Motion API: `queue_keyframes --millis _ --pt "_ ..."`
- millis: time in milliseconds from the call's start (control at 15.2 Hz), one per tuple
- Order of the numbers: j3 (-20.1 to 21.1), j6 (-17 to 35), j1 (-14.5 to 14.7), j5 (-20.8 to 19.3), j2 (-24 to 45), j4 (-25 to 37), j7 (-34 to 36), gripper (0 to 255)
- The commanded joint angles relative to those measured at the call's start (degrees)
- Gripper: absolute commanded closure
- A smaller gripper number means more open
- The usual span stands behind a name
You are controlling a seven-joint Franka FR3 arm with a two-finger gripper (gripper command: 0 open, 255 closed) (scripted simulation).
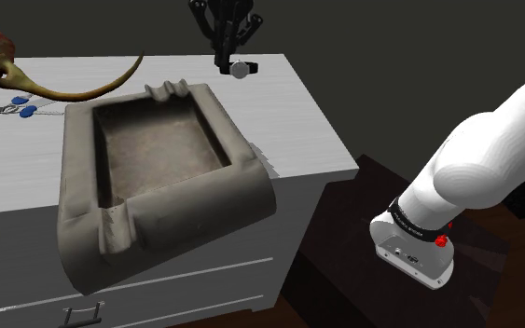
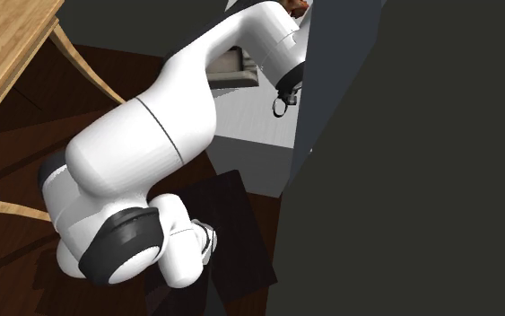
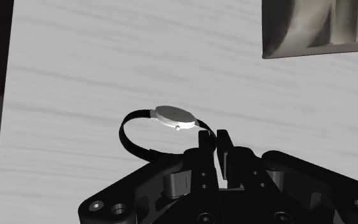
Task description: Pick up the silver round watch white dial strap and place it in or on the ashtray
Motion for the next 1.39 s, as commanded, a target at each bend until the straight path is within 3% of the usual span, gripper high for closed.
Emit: queue_keyframes --millis 0,1320 --pt "-0.28 -1.34 -0.22 -0.23 0.07 1.87 0.28 255" --pt "-0.34 -15.83 -0.77 -1.81 4.54 21.34 4.84 255"
